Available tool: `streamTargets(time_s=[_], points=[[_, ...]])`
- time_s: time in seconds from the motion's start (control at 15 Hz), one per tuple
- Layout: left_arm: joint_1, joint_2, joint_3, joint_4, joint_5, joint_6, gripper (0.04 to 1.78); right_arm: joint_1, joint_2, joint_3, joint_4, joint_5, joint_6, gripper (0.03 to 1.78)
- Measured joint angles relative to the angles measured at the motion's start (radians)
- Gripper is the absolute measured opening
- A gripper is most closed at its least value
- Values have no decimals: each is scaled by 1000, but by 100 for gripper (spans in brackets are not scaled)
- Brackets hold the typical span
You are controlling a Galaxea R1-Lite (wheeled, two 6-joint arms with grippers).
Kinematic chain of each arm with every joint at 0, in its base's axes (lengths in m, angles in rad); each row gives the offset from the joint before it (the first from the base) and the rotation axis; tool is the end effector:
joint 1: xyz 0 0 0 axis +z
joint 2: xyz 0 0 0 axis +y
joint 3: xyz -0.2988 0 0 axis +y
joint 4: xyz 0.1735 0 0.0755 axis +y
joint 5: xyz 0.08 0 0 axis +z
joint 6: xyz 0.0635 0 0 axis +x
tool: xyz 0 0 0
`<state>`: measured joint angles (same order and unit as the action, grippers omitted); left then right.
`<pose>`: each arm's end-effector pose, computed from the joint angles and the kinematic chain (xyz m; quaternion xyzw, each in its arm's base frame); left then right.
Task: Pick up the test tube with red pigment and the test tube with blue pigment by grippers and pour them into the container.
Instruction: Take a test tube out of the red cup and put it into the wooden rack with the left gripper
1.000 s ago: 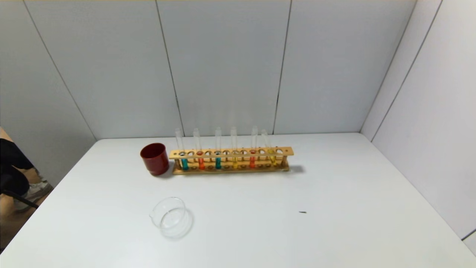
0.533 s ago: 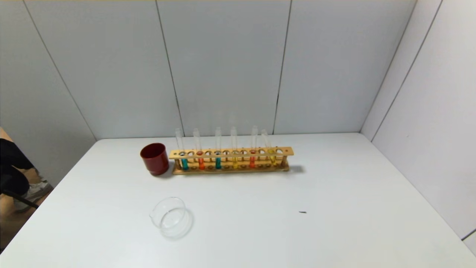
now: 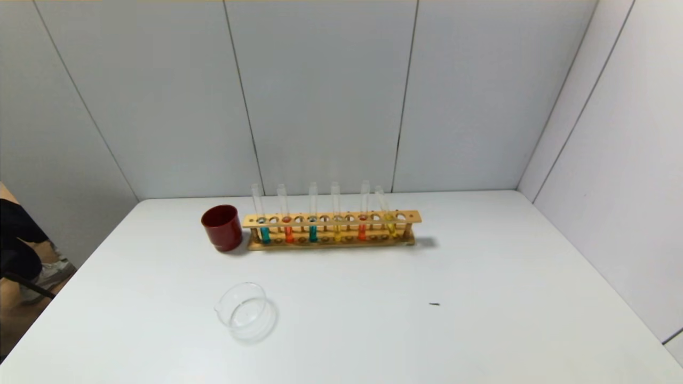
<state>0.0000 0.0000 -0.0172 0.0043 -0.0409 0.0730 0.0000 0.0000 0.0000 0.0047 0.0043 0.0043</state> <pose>0.0168 -0.0026 0.0803 0.0366 -0.0072 -0.0202 0.9991 0.0182 0.0003 0.0748 0.0022 0.0024 0.0021 1.0000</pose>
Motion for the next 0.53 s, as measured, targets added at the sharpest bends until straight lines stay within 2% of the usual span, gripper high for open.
streamTargets(time_s=[0.27,0.53], points=[[0,72,-281,138,-161,-5,175,0,0,0,0,0,0,175],[-3,363,-574,193,-199,-9,175,0,0,0,0,0,0,175]])
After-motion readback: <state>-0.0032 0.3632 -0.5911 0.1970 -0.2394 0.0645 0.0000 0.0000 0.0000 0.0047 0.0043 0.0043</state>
